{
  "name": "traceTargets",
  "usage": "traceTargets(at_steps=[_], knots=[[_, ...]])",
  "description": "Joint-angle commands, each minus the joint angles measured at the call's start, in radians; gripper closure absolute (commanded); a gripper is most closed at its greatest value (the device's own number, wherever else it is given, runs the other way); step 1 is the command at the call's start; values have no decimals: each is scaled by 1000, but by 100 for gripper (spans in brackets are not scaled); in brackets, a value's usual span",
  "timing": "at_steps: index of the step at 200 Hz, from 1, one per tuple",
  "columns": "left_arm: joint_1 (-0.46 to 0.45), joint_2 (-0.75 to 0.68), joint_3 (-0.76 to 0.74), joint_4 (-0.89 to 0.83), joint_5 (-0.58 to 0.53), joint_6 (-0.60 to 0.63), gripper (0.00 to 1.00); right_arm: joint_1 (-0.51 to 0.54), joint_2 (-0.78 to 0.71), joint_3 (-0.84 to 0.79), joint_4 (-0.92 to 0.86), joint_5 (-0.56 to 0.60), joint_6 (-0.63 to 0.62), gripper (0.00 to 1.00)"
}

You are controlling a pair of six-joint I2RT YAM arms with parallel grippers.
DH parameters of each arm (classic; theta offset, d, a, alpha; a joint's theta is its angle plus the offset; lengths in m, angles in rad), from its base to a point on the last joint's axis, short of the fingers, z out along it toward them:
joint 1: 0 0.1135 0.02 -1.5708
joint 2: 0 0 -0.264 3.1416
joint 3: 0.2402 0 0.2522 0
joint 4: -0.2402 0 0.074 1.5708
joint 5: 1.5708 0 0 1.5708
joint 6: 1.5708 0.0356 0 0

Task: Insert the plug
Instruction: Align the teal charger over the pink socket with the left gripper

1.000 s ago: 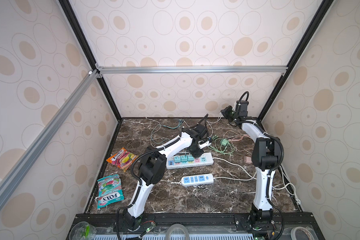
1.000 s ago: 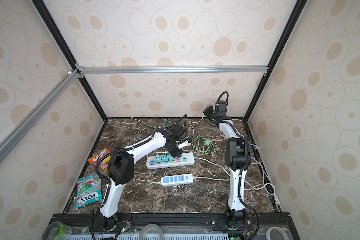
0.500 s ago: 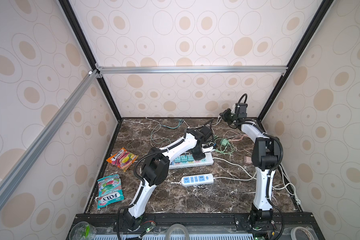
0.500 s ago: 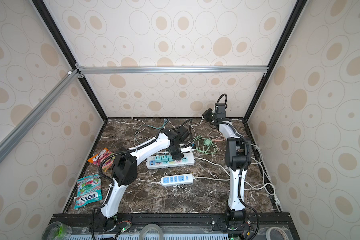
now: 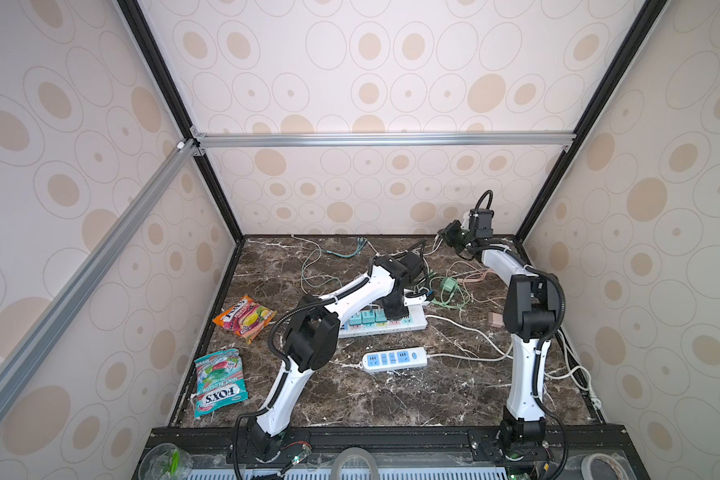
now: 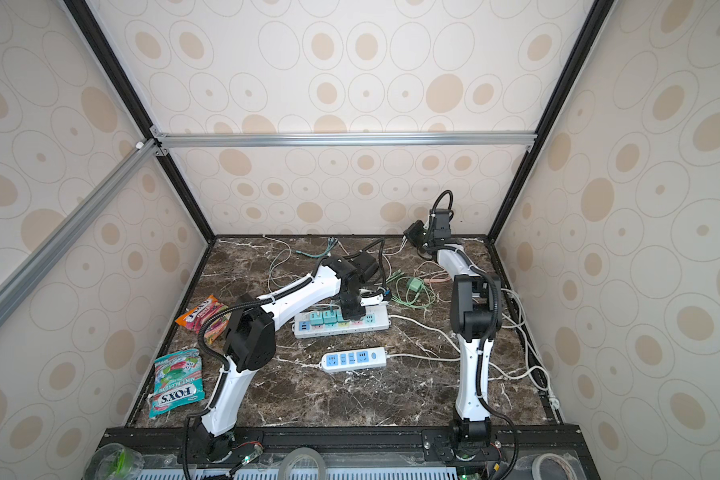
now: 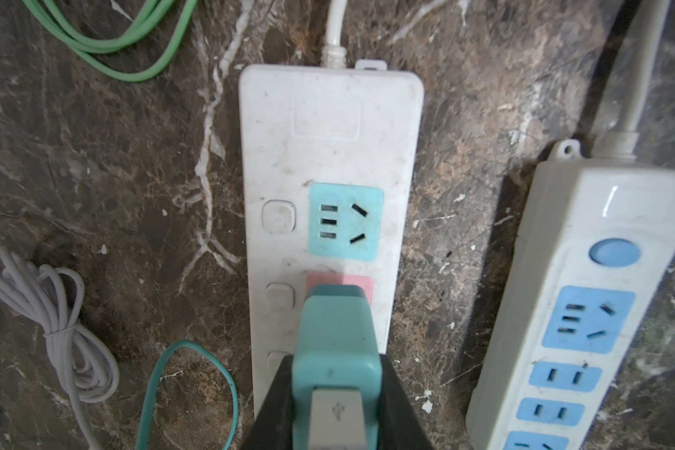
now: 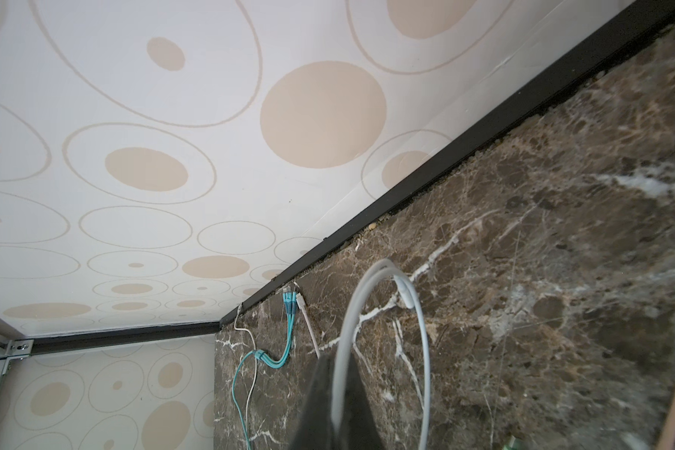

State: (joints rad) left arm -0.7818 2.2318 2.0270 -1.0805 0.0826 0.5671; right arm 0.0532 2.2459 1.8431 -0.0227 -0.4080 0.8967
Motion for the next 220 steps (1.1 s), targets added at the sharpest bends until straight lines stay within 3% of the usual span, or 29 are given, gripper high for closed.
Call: traceTargets(at_steps=[1,112,162,220], knots=[[3,31,-7,-34,19,64,100,2,-34,-8,2,-8,-8,95],[46,41,-90,67,6,32,100,1,-32,-33,-12,-26,-24,95],[54,55,-215,148,67,65,100,1,-28,-38,-14,-54,-28,95],[89,78,-238,185,127,76,100,1,-28,-43,-12,-72,-20,95]])
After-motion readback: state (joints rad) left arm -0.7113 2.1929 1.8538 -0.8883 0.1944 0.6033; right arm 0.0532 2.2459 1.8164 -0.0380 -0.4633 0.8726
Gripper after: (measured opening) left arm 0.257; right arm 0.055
